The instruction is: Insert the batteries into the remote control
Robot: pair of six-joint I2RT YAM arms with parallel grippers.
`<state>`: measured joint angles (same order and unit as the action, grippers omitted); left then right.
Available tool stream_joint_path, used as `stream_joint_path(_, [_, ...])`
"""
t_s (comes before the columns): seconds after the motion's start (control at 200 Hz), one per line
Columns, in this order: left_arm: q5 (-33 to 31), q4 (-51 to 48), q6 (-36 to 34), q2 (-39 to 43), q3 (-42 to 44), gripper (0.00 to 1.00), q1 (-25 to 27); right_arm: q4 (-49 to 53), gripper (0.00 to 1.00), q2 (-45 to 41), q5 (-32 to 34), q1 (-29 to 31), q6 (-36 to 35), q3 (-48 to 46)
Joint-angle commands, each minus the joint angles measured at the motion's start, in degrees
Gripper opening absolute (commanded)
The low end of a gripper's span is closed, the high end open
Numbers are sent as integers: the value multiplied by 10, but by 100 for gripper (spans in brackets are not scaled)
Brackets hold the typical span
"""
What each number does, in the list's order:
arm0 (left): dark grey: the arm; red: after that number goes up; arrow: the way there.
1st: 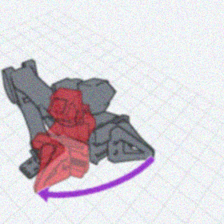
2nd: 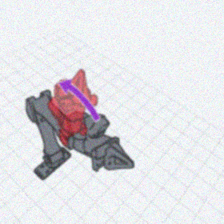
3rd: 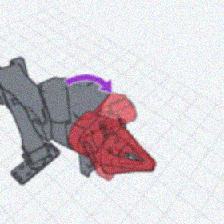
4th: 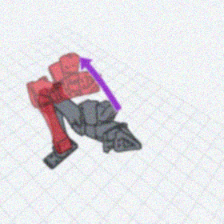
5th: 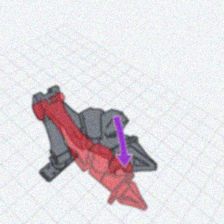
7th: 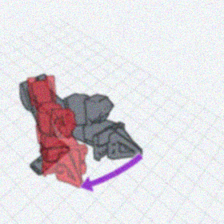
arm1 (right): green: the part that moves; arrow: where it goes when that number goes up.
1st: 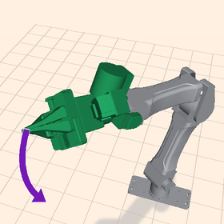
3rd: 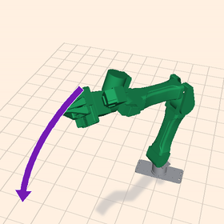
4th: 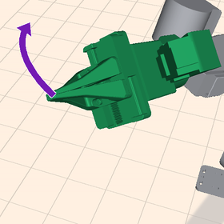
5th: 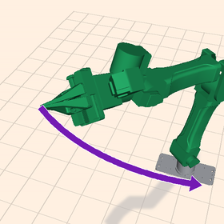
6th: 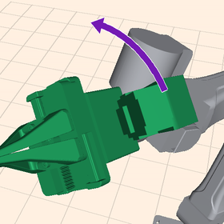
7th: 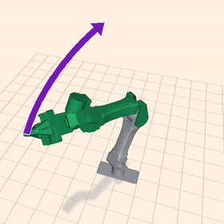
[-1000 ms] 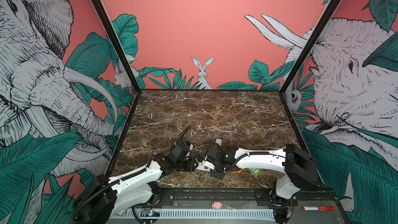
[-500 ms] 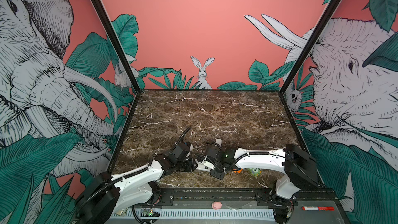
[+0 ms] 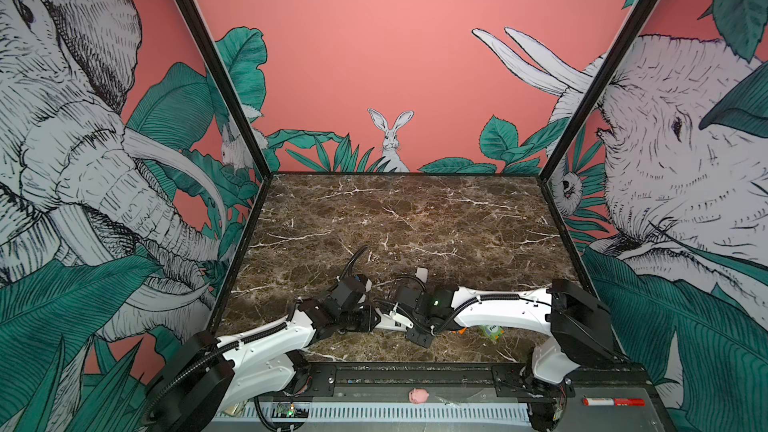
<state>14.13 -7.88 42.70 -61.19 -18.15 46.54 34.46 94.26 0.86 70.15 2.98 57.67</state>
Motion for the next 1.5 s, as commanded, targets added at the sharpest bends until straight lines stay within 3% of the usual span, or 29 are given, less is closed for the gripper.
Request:
stream_joint_path(0.0, [-12,10,0,-24,26,28,2,18,9,25,59,-5,2,-1])
stream_joint_path(0.415, [-14,9,-4,-26,22,26,3,32,9,49,110,-5,13,1])
stream_joint_path(0.63, [-11,9,-8,-34,17,26,3,30,12,50,104,-5,19,-2])
stream_joint_path(0.82, [-10,11,-7,-34,17,25,2,42,8,45,101,-5,20,-2])
stream_joint_path(1.27, [-8,9,-11,-32,15,25,2,77,8,51,99,-1,20,19])
stream_joint_path(1.495, [-11,-35,-16,-1,-8,29,2,67,9,40,89,1,36,20])
